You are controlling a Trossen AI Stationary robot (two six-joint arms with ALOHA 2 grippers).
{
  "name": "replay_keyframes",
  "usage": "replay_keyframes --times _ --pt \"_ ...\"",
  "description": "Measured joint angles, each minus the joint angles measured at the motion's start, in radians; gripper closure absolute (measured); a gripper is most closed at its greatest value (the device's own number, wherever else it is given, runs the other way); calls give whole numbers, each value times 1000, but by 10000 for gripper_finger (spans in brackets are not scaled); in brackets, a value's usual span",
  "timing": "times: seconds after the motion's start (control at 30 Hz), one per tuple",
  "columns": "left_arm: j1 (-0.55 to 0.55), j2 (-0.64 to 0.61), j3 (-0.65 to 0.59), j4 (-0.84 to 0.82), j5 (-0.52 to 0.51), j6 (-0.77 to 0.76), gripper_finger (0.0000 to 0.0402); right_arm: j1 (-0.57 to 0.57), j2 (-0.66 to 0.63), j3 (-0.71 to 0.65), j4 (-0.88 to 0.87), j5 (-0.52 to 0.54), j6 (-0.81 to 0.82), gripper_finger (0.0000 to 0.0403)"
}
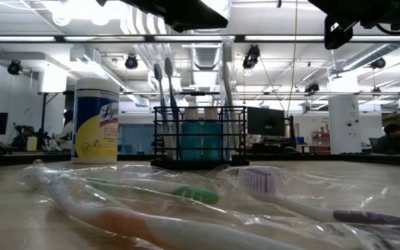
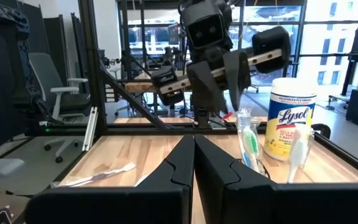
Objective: Pick & Place toothbrushing station
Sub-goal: Put the right green toothbrush into the mesh organizer
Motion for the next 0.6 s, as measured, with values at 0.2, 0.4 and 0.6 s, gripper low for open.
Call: replay_keyframes --times 0.2,0.4,0.6 --pt "6 6 0 15 0 9 388 0 0 0 0 0 0 394" --pt "14 41 -6 35 0 21 392 0 0 0 0 0 0 394" --pt "48 83 -15 52 0 22 393 0 0 0 5 0 0 394"
